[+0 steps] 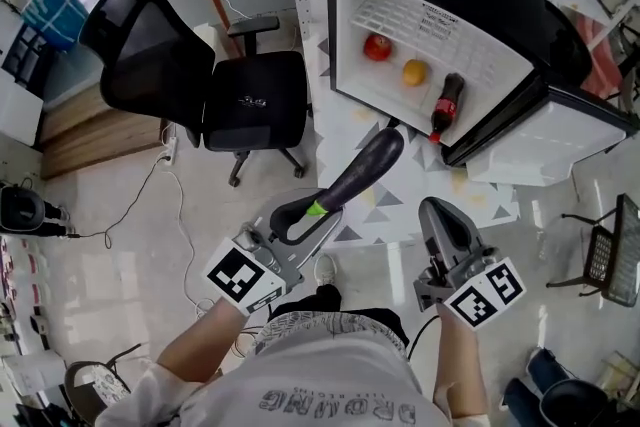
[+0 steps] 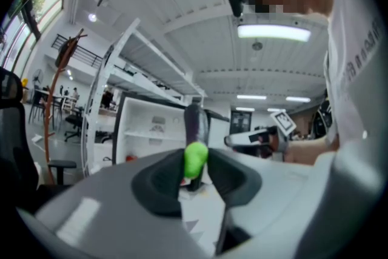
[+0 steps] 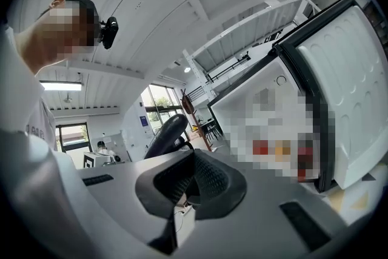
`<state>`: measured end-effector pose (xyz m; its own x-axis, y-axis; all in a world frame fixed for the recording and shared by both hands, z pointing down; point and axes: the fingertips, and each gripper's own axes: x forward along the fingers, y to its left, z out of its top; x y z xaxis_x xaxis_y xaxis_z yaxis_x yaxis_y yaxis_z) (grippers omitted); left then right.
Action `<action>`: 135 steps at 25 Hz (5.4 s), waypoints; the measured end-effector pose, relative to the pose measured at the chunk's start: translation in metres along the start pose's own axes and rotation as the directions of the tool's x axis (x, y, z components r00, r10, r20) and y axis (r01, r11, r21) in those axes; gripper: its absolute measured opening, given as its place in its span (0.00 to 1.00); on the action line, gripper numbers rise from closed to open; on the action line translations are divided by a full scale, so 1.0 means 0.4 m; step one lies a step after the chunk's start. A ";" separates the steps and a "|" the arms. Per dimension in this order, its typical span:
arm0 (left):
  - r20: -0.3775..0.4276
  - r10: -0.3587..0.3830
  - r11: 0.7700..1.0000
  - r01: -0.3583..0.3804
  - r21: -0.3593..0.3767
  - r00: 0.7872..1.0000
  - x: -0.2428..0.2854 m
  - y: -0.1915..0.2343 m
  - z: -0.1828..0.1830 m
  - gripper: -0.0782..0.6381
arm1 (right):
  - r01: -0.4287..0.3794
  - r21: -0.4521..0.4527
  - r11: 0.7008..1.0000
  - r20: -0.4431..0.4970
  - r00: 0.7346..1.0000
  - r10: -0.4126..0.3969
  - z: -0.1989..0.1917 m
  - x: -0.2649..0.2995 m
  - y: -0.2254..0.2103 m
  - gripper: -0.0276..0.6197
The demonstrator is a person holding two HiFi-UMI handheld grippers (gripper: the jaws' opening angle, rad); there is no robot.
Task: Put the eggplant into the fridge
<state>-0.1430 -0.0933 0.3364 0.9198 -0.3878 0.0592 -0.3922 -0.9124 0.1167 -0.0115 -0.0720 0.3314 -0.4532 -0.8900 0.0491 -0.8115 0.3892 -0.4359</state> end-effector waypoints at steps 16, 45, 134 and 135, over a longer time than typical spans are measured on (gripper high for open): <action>0.013 -0.042 0.998 0.042 0.045 0.999 0.079 0.067 0.036 0.27 | 0.014 -0.008 1.000 0.027 1.000 -0.014 0.031 0.063 -0.020 0.05; -0.118 -0.012 0.991 0.027 0.132 0.993 0.577 0.104 0.024 0.27 | -0.043 0.012 0.999 0.011 0.999 0.043 0.124 0.014 -0.330 0.05; -0.302 0.129 0.929 -0.008 0.370 0.945 0.985 0.178 -0.008 0.34 | -0.010 0.088 0.996 -0.011 1.000 0.011 0.086 -0.082 -0.503 0.05; -0.299 0.127 0.929 -0.008 0.369 0.946 0.980 0.177 -0.006 0.34 | -0.009 0.088 0.996 -0.011 1.000 0.010 0.085 -0.081 -0.501 0.05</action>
<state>0.1897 -0.3095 0.3701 0.8177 -0.4435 0.3669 -0.3686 -0.8931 -0.2580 0.1782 -0.1294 0.3866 -0.4655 -0.8834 0.0542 -0.7718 0.3752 -0.5134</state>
